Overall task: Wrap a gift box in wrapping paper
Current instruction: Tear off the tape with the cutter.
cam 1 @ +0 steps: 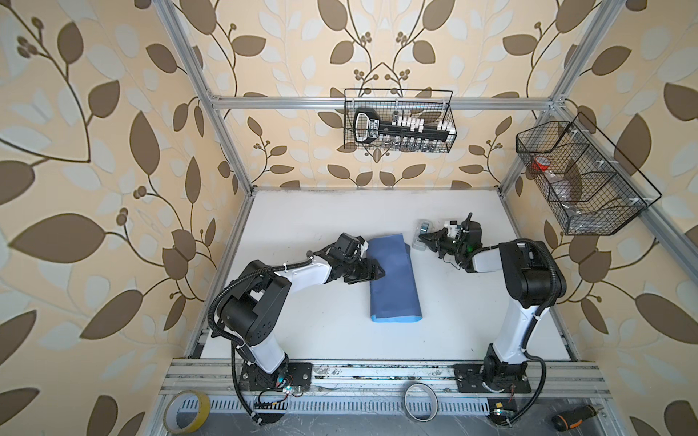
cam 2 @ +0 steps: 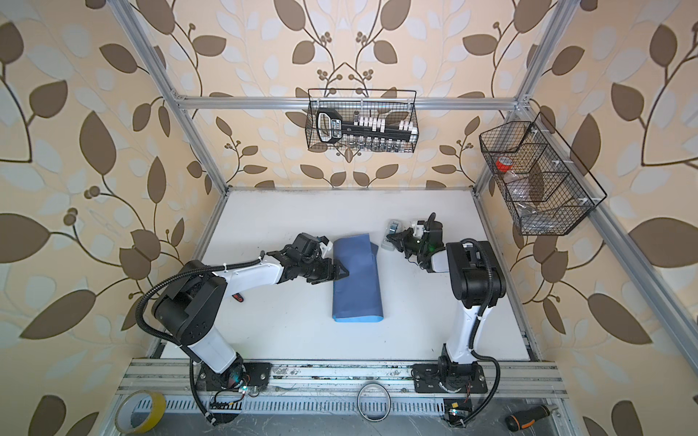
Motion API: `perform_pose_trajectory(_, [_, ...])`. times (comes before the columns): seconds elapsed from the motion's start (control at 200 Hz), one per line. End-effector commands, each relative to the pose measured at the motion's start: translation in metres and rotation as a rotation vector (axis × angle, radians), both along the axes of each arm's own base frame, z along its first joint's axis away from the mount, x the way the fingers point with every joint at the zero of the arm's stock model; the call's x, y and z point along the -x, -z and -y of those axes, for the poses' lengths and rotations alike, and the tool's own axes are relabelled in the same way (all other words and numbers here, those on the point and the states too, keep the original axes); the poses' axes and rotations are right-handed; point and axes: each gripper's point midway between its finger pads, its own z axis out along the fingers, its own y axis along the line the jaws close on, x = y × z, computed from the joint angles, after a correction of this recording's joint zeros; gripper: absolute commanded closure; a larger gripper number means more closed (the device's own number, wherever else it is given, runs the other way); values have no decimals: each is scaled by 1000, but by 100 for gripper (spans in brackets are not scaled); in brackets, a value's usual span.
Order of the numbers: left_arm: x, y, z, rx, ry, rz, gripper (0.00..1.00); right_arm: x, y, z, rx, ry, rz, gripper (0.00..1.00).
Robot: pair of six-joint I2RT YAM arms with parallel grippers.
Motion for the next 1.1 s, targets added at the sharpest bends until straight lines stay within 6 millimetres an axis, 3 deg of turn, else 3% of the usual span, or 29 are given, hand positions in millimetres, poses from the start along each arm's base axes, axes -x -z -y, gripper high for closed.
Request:
perform_pose_trajectory(0.0, [20,38,-31,-172,-21,-91,20,10,-23,-11,-47,-55,47,100])
perform_pose_trajectory(0.23, [20,39,-31,-171,-20,-91,20,17,-21,-10,-42,-54,40,100])
perform_pose_trajectory(0.88, [20,40,-30,-170,-18,-94,20,43,25,-23,-14,-80,-46,100])
perform_pose_trajectory(1.095, [20,39,-30,-169,-19,-94,20,50,47,-16,57,-66,-99,100])
